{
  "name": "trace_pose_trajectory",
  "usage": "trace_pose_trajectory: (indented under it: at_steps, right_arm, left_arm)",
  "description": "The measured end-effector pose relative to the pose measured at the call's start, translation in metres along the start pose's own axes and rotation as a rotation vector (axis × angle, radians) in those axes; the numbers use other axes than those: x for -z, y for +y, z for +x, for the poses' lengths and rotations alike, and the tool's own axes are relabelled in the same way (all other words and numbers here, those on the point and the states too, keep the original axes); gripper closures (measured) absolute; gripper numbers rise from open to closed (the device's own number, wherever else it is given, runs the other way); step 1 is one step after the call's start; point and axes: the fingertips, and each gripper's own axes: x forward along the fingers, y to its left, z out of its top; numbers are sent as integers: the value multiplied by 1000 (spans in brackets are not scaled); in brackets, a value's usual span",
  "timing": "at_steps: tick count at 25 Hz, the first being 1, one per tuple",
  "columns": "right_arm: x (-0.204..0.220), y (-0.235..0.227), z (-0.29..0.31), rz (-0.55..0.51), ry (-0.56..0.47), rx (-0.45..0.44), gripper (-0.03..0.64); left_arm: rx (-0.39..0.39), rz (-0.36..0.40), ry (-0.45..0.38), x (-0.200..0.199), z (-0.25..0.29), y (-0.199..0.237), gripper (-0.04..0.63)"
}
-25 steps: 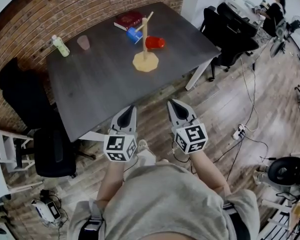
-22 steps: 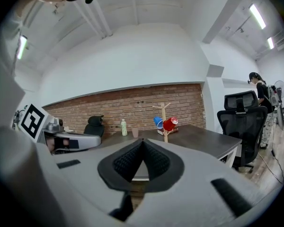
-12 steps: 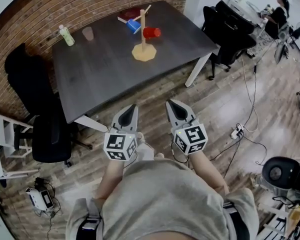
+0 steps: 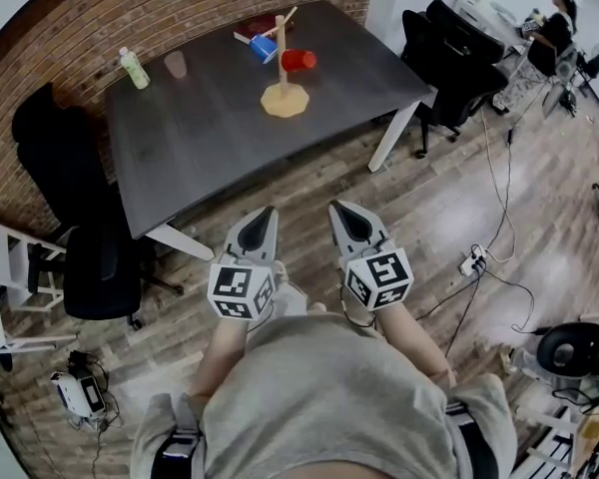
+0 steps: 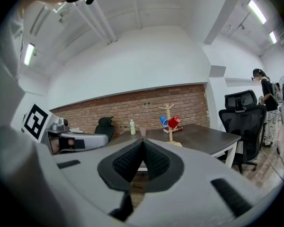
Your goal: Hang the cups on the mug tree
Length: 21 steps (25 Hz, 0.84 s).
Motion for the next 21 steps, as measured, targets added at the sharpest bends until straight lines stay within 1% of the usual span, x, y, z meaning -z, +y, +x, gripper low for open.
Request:
trace_pose_trajectory:
  at_steps: [13,21]
  right_arm:
    - [-3,-7,-5,10,-2,2,618]
    - [-5,-9,-2,7,-11,-3,618]
  left_arm:
    - [12,8,7,0,4,-9,584]
    - [8,14,10,1,7,-6,584]
